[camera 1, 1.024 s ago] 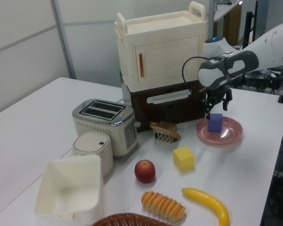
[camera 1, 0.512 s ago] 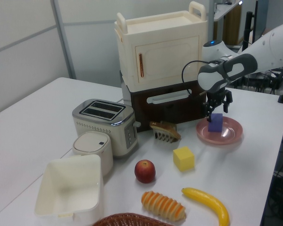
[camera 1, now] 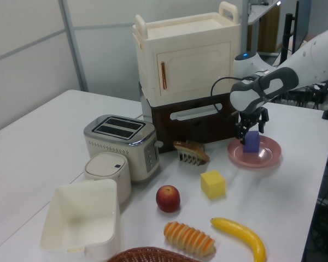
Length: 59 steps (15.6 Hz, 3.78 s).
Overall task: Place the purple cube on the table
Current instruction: 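Lower the open gripper around the purple cube on the plate, then close the gripper on the purple cube, then lift the purple cube off the plate and carry it toward the yellow cube, then lower the purple cube onto the table and open the gripper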
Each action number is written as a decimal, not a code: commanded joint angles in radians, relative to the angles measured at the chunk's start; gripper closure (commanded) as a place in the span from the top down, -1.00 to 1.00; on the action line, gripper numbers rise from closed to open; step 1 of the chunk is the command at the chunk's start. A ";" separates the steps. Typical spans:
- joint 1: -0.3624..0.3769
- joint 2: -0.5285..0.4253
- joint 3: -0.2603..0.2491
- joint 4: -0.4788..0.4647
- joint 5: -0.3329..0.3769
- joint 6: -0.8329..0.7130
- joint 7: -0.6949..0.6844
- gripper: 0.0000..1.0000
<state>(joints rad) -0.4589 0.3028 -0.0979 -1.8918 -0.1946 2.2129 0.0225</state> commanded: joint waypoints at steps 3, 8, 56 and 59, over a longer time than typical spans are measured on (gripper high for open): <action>-0.004 -0.010 0.012 -0.021 -0.020 0.025 -0.024 1.00; -0.004 -0.010 0.012 -0.021 -0.020 0.025 -0.024 0.71; 0.181 -0.225 0.211 0.020 -0.005 -0.257 0.092 1.00; 0.184 -0.223 0.289 0.101 -0.005 -0.317 0.249 1.00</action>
<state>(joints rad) -0.2949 0.0992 0.1317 -1.8605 -0.1947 1.9701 0.1321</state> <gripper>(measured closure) 0.000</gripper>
